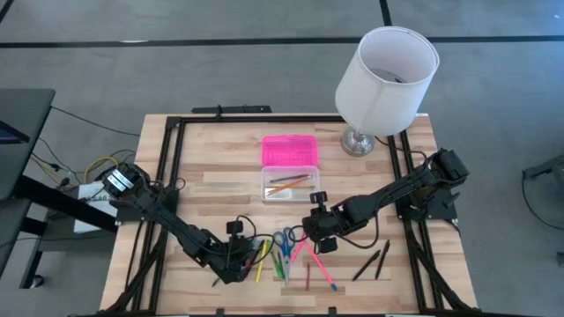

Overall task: Pick & place school supplies into a supply box
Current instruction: Put the right green crayon into the supply box

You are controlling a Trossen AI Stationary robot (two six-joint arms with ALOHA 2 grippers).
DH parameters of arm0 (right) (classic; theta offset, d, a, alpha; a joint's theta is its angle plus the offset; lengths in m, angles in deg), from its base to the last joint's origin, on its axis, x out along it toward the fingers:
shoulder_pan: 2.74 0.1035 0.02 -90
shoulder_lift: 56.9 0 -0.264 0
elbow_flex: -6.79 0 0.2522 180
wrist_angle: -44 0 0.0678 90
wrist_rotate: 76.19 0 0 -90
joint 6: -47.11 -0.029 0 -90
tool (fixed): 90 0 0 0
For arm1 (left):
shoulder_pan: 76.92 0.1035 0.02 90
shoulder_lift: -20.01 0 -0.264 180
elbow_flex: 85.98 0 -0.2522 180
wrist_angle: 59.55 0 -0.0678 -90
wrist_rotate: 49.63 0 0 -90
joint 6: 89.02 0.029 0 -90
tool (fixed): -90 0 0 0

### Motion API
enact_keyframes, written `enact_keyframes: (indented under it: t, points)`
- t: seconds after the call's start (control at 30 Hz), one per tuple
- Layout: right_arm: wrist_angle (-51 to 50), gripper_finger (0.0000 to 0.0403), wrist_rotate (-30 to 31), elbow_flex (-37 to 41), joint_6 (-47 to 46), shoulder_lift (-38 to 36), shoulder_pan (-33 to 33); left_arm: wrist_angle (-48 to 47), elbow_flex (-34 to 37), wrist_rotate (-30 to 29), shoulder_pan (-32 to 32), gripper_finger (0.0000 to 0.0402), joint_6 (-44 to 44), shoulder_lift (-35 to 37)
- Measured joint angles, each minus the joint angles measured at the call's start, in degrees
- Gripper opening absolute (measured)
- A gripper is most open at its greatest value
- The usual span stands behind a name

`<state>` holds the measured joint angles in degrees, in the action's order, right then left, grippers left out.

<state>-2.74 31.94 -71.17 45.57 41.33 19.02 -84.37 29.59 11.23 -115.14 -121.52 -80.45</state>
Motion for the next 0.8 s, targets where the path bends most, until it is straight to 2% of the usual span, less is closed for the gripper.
enact_keyframes:
  t: [0.3, 0.8]
  points:
    - [0.24, 0.0072, -0.02, 0.00, 0.00, 0.00, 0.00, -0.17, 0.00, 1.79, 0.02, 0.0132, 0.87, 0.00]
    - [0.49, 0.0072, 0.00, 0.00, 0.00, 0.00, 0.00, -1.88, 0.00, 2.12, 0.07, 0.0104, -0.33, 0.02]
